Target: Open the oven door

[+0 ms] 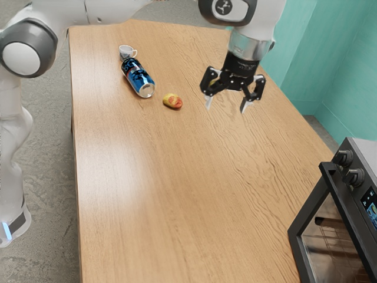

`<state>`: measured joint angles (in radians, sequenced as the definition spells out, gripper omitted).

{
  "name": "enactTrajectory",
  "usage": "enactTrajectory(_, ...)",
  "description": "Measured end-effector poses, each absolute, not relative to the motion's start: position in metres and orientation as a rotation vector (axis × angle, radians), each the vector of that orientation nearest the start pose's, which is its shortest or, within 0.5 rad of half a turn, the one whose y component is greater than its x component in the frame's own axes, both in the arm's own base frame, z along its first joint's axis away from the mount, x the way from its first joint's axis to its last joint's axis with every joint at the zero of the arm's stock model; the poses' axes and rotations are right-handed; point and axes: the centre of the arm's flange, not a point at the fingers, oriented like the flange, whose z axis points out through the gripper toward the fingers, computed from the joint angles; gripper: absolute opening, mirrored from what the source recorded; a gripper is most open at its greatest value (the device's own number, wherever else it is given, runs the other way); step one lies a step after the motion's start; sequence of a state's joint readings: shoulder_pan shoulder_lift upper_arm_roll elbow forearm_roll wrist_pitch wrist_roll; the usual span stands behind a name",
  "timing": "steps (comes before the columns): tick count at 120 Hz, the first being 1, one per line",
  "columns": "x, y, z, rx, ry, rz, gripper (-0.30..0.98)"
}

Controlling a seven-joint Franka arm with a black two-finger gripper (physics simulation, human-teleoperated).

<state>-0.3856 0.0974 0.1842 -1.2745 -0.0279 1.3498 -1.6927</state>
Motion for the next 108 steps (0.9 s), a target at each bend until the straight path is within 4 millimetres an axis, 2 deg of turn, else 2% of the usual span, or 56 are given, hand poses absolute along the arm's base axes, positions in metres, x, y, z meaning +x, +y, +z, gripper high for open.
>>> enactTrajectory(6, 0.548, -0.107, 0.689, -2.221, -2.224, 0.051, 0.69)
enactTrajectory(12, 0.547, -0.108, 0.693, -2.171, -2.292, 0.063, 0.69)
enactTrajectory(17, 0.543, -0.124, 0.695, -2.161, -2.315, 0.07, 0.69)
enactTrajectory(24, 0.523, -0.16, 0.713, -2.202, -2.323, 0.06, 0.69)
enactTrajectory(37, 0.463, -0.214, 0.765, -2.334, -2.324, 0.018, 0.69)
enactTrajectory(44, 0.415, -0.228, 0.783, -2.386, -2.306, -0.02, 0.69)
enactTrajectory(47, 0.396, -0.233, 0.783, -2.388, -2.305, -0.07, 0.69)
enactTrajectory(51, 0.371, -0.247, 0.771, -2.398, -2.284, -0.154, 0.69)
enactTrajectory(57, 0.354, -0.27, 0.757, -2.429, -2.269, -0.261, 0.69)
enactTrajectory(65, 0.349, -0.308, 0.746, -2.522, -2.249, -0.365, 0.69)
enactTrajectory(77, 0.361, -0.352, 0.736, -2.672, -2.248, -0.505, 0.69)
enactTrajectory(91, 0.378, -0.385, 0.74, -2.817, -2.27, -0.598, 0.69)
enactTrajectory(108, 0.384, -0.407, 0.74, -2.917, -2.296, -0.63, 0.69)
